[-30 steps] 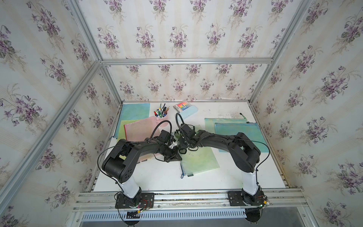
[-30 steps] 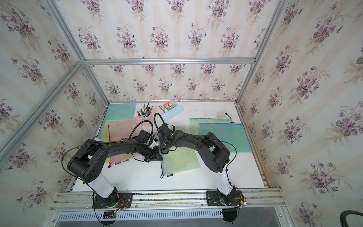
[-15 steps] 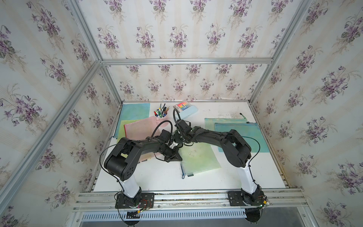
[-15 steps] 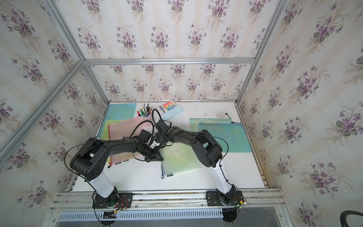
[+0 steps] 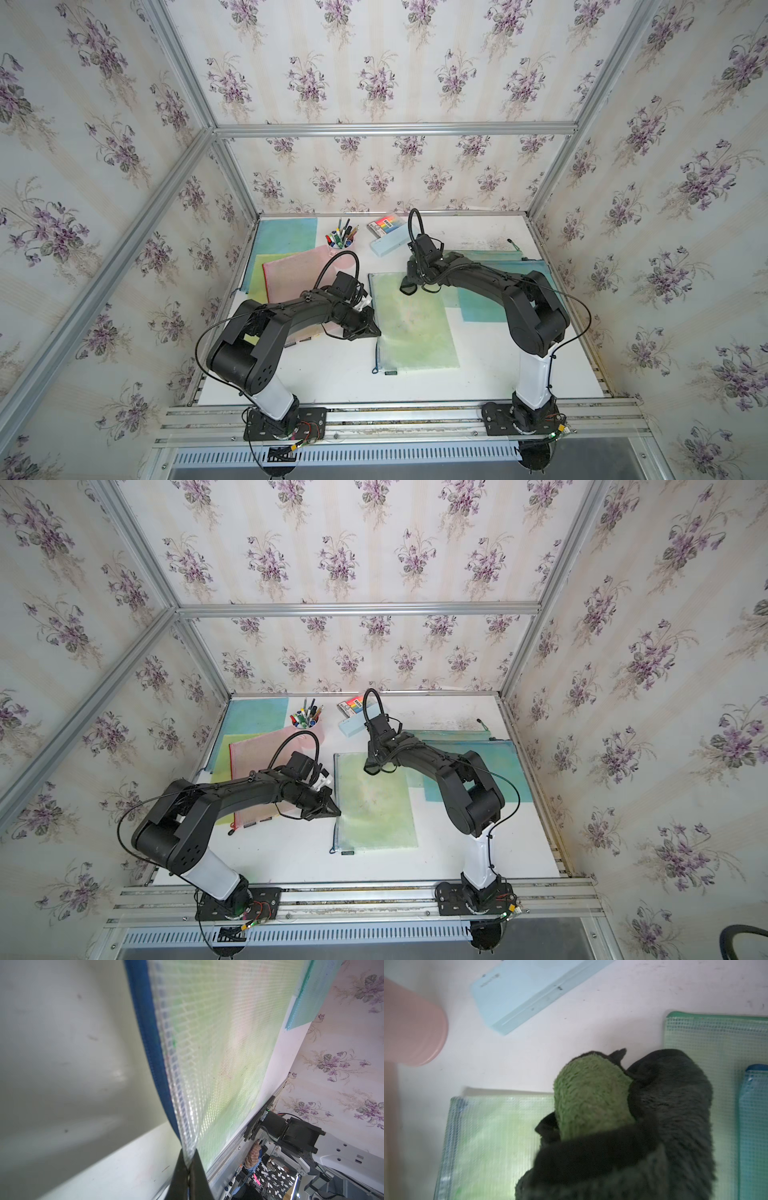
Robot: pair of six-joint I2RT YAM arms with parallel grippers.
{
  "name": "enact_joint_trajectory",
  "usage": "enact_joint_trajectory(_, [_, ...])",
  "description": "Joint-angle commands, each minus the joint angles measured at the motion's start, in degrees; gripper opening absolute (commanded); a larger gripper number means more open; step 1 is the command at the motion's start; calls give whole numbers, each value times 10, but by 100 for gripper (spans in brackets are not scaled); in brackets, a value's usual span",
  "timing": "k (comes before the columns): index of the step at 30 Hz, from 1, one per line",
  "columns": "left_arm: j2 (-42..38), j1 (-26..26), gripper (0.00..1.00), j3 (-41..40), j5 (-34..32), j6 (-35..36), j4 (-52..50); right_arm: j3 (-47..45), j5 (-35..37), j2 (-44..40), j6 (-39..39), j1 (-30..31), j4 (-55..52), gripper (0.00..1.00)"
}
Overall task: Wipe the document bag
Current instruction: Wipe the dirt from the document bag, then adjust the document bag at the center of the board.
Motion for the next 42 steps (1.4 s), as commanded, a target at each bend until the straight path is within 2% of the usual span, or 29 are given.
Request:
enact_joint_trajectory(1, [-6, 0, 0, 8, -16, 3, -14, -18, -2, -24, -5, 40, -6, 23])
enact_joint_trajectory(4, [-3, -1, 0, 17, -18, 12, -26, -30, 14, -15, -5, 99, -17, 23])
enact_joint_trajectory(6, [-4, 0, 0, 20, -21, 15, -32, -44, 17, -4, 9, 115, -25, 23])
enact_joint_trajectory(11, [-30, 0, 0, 29, -46, 37, -75, -108, 59, -37, 32, 79, -27, 23])
enact_joint_trajectory(15, [-90, 22, 0, 62, -82, 87, -187, -120, 113, -106, 26, 68, -62, 23])
enact_joint_trajectory(20, [-189, 52, 0, 174, -229, 157, -402, -164, 101, -210, 45, 68, -39, 23])
enact_joint_trajectory(22, [-211, 56, 0, 241, -312, 186, -474, -183, 102, -237, 48, 68, -40, 24])
enact_joint_trajectory(25, [-202, 57, 0, 359, -386, 232, -577, -215, 103, -262, 46, 67, -42, 24])
enact_joint_trajectory(27, [-182, 55, 0, 431, -408, 259, -640, -232, 102, -278, 47, 67, -45, 24])
enact_joint_trajectory(31, [-143, 4, 0, 516, -435, 284, -715, -261, 97, -318, 56, 58, -40, 24])
enact_joint_trajectory(37, [-36, -141, 0, 545, -540, 205, -773, -275, 84, -356, 54, 28, -49, 24])
enact_joint_trajectory(42, [-15, -164, 0, 543, -611, 156, -774, -294, 74, -377, 53, 7, -51, 24])
